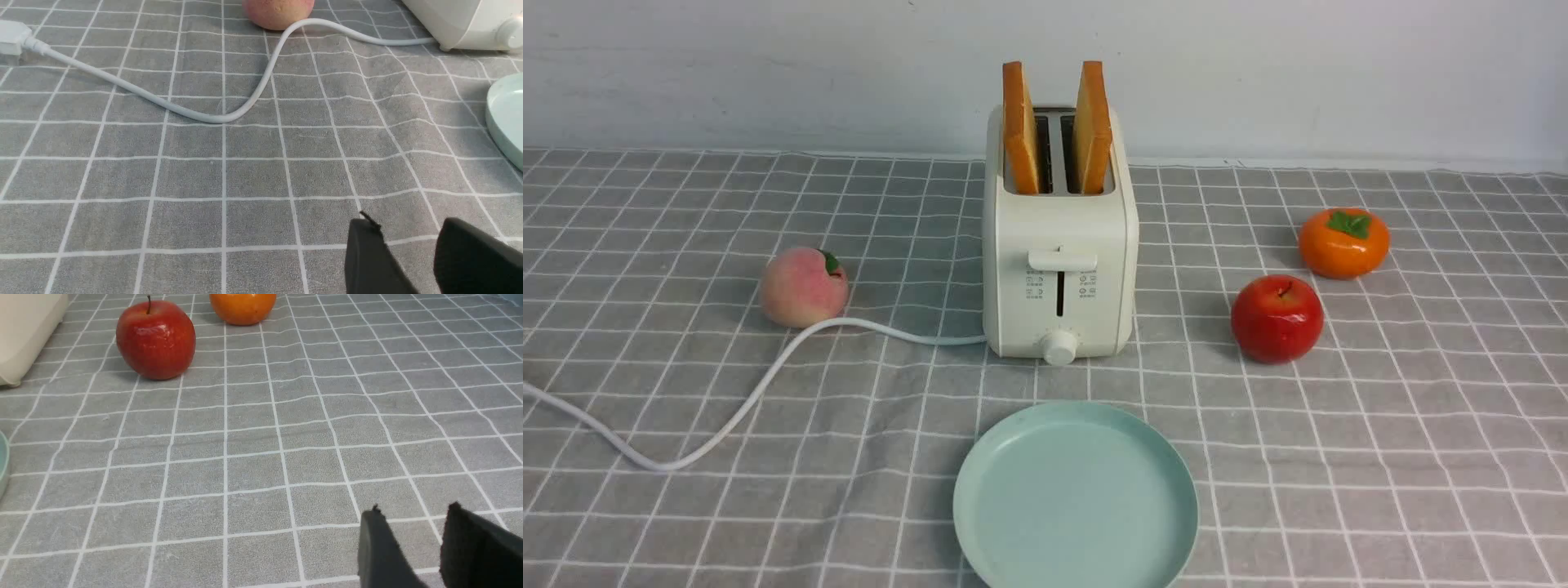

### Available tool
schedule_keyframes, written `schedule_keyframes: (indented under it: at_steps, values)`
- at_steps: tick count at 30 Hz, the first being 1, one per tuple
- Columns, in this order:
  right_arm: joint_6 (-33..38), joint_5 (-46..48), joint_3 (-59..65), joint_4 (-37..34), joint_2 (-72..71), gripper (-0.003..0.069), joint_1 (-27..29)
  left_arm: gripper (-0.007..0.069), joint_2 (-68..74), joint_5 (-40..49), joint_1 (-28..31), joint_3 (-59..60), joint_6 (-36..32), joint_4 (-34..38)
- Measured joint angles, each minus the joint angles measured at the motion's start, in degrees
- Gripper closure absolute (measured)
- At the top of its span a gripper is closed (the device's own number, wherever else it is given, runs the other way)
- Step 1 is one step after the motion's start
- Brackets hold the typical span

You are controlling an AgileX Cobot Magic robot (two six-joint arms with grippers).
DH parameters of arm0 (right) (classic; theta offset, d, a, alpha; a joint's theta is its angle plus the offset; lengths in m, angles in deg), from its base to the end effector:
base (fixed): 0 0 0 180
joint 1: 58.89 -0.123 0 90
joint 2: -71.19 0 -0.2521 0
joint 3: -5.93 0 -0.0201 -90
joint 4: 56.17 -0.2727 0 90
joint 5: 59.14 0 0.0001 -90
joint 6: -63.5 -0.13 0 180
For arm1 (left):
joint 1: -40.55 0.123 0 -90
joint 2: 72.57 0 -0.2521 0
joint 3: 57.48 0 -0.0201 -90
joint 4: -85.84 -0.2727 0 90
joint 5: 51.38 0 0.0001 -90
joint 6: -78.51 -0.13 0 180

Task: Take toasted bread from bread machine on grey coffee table place on plate.
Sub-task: 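Reach for a toast slice standing in the toaster with the left gripper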

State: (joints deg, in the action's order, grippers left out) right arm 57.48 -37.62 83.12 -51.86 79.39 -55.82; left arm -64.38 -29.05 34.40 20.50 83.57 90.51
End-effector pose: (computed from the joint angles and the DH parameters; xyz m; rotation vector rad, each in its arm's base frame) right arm 0.1446 -0.0114 0.1631 0.1017 1.8623 -0.0385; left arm 0.1432 -0.0195 0.1560 -0.0324 1.8977 -0.2139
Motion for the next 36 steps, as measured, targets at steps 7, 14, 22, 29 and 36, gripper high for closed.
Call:
schedule_keyframes:
  at_steps: [7,14,22,29,36]
  values:
    - [0.00,0.00,0.00,0.00,0.00,0.0419,0.00,0.0386,0.00,0.00,0.00,0.00,0.00,0.00]
    - [0.00,0.00,0.00,0.00,0.00,0.0419,0.00,0.0386,0.00,0.00,0.00,0.00,0.00,0.00]
    - [0.00,0.06,0.00,0.00,0.00,0.0419,0.00,0.0386,0.00,-1.54,0.00,0.00,-0.01,-0.24]
    - [0.00,0.06,0.00,-0.44,0.00,0.0419,0.00,0.0386,0.00,-12.22,0.00,0.00,8.12,15.82]
    - [-9.87,-7.21,0.44,-24.83,0.00,0.0419,0.00,0.0409,0.00,-28.85,0.00,0.00,14.64,37.70]
